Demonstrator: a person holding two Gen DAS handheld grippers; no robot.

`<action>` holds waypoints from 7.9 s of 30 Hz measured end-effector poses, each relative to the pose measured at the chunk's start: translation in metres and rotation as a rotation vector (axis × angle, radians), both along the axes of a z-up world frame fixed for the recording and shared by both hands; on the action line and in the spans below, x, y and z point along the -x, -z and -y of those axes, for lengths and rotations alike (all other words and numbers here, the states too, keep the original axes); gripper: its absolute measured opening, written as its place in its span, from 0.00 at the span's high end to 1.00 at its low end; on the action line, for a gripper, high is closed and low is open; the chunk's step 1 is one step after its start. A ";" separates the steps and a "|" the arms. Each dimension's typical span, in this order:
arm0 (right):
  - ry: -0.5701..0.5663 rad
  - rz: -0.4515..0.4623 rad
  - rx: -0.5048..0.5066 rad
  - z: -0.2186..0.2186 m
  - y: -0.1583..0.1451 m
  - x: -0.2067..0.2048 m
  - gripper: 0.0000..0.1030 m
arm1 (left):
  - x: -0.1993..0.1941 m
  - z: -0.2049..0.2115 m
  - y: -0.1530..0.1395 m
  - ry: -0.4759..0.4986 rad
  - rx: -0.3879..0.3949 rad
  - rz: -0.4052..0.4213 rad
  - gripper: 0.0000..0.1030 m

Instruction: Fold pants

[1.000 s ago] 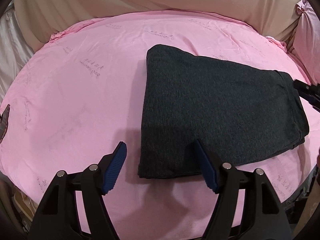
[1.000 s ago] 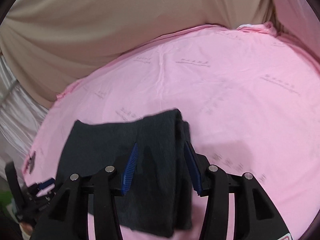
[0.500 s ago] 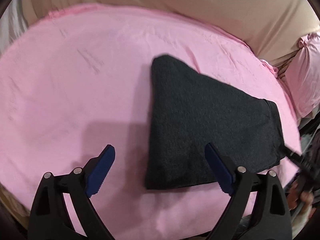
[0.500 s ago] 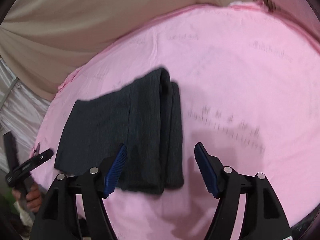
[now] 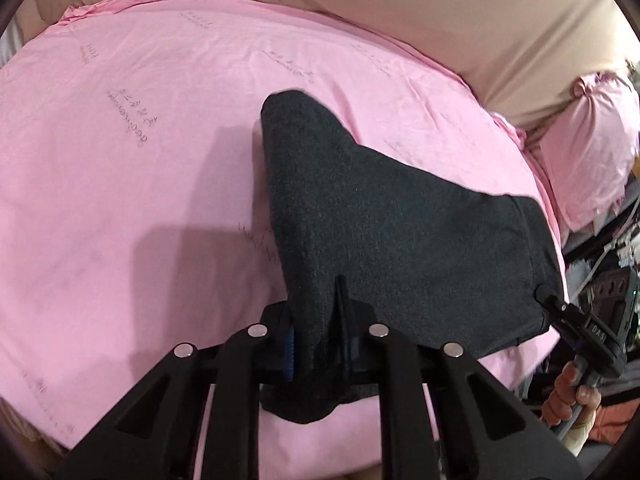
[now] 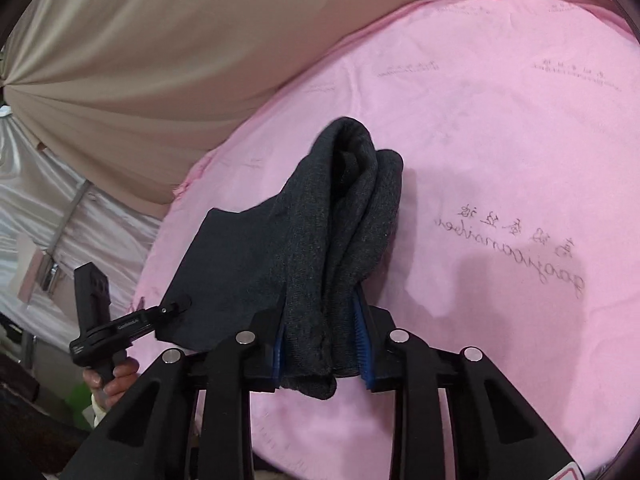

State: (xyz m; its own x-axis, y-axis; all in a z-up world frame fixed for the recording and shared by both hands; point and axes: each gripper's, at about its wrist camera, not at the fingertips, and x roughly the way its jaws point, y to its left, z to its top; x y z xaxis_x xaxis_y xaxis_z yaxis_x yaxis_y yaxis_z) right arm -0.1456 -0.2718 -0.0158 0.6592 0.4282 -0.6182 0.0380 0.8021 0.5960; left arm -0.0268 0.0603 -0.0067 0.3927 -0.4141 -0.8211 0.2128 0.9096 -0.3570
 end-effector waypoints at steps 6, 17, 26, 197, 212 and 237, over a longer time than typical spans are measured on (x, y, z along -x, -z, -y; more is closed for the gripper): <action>0.036 -0.102 0.012 0.002 0.039 0.010 0.62 | 0.016 0.017 0.025 -0.016 -0.169 -0.013 0.72; 0.023 -0.088 0.030 -0.006 0.039 0.004 0.51 | 0.013 0.026 0.024 -0.060 -0.285 0.046 0.41; -0.009 -0.071 0.079 -0.015 0.036 -0.006 0.34 | 0.000 0.022 0.031 -0.076 -0.290 0.033 0.21; 0.213 0.236 0.643 -0.091 -0.030 -0.154 0.35 | -0.096 0.033 -0.045 -0.163 -0.377 0.592 0.05; 0.254 0.137 0.651 -0.089 -0.005 -0.158 0.29 | -0.108 0.021 -0.003 -0.206 -0.297 0.489 0.05; 0.243 0.134 0.680 -0.096 -0.004 -0.160 0.26 | -0.106 0.026 -0.002 -0.201 -0.322 0.485 0.05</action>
State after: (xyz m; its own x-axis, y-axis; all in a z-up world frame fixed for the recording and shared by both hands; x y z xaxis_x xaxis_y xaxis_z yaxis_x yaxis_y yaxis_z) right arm 0.0142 -0.1755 -0.0123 0.7750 -0.1892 -0.6029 0.2238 0.9745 -0.0181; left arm 0.0789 0.0343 -0.0046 0.7977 -0.0541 -0.6007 0.0952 0.9948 0.0368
